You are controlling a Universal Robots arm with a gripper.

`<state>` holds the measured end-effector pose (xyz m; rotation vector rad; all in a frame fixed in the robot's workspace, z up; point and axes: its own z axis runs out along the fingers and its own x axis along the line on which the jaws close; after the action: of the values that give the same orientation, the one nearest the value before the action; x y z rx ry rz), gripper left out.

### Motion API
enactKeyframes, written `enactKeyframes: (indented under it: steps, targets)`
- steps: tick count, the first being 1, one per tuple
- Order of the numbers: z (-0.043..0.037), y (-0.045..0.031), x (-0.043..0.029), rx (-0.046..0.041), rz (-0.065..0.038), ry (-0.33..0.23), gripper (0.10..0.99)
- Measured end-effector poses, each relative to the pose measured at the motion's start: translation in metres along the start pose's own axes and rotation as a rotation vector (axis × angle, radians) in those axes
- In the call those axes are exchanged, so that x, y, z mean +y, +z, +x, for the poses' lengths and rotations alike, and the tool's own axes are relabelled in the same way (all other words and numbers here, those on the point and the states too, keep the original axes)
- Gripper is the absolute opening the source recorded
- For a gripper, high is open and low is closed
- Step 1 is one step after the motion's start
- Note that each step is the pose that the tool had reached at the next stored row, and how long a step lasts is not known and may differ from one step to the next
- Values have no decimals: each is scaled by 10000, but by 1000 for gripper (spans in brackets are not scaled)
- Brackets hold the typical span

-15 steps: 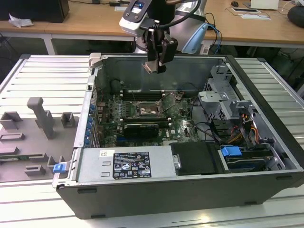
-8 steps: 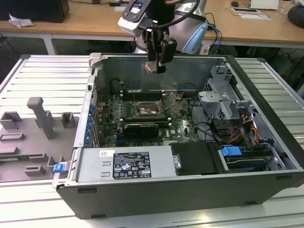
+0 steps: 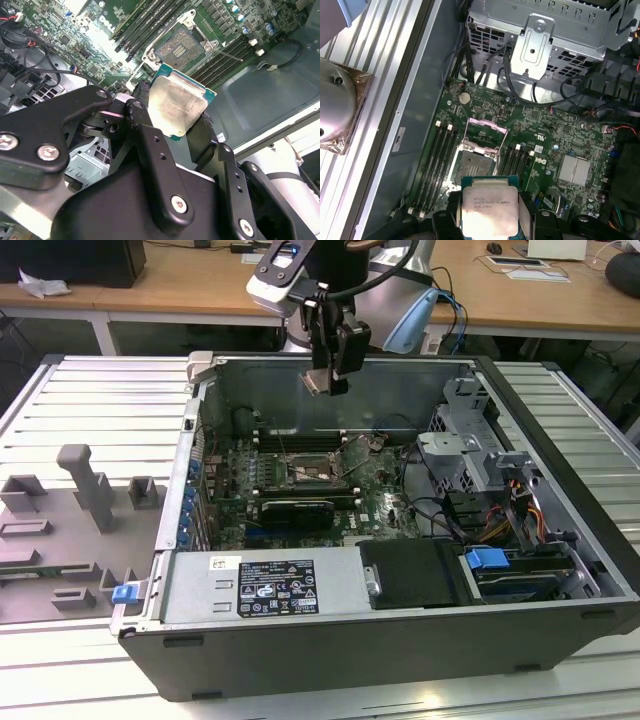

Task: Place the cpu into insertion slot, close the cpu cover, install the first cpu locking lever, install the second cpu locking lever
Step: 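Place the cpu into insertion slot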

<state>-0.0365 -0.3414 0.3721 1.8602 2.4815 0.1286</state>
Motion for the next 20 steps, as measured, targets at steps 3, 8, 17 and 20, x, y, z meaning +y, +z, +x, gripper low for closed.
enactKeyframes:
  steps: [3, 8, 17, 20]
  targets:
    - [0, 2, 0, -13, -3, 141, 541]
    - [0, 4, 0, -30, -6, 339, 541]
    - [-1, 45, -4, -52, -9, 588, 541]
    - [-1, 62, -6, -55, -7, 642, 541]
